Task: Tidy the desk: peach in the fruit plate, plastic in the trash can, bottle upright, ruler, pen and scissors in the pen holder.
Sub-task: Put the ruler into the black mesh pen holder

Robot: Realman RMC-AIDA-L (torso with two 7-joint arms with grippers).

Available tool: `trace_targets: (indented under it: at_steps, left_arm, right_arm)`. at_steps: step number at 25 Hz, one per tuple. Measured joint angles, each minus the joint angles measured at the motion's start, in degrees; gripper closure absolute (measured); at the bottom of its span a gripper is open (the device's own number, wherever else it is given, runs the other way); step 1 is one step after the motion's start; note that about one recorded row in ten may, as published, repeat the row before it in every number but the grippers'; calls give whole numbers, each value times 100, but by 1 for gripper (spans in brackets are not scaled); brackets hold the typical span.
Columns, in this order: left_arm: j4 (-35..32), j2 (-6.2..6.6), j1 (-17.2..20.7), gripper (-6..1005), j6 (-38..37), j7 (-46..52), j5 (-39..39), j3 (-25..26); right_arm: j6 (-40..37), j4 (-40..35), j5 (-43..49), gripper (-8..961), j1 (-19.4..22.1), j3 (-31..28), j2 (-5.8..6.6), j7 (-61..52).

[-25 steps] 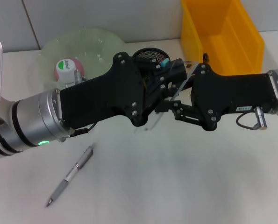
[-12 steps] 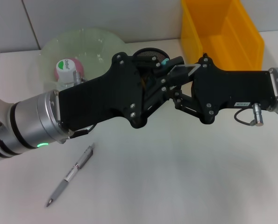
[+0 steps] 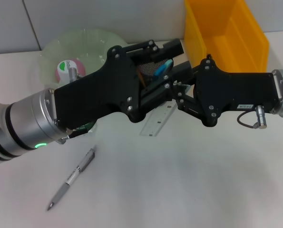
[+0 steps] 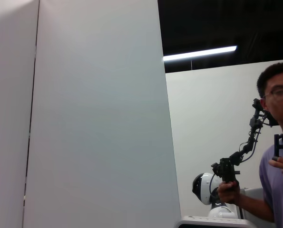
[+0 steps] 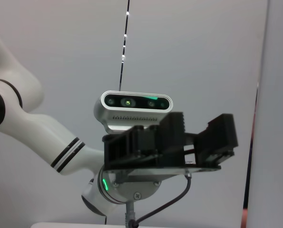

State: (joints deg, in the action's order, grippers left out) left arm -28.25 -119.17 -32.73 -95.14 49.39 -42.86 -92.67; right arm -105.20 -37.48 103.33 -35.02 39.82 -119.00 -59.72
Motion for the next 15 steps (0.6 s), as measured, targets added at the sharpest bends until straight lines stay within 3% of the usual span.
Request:
trace_targets:
  at_steps: [7, 15]
  left_arm:
    - [12, 5, 92, 624, 1, -72, 33, 78]
    - [-11, 41, 394, 330, -77, -326, 61, 64]
  right_arm:
    - [288, 41, -137, 952, 12, -93, 0, -214]
    - [761, 92, -512, 952, 49, -353, 20, -358]
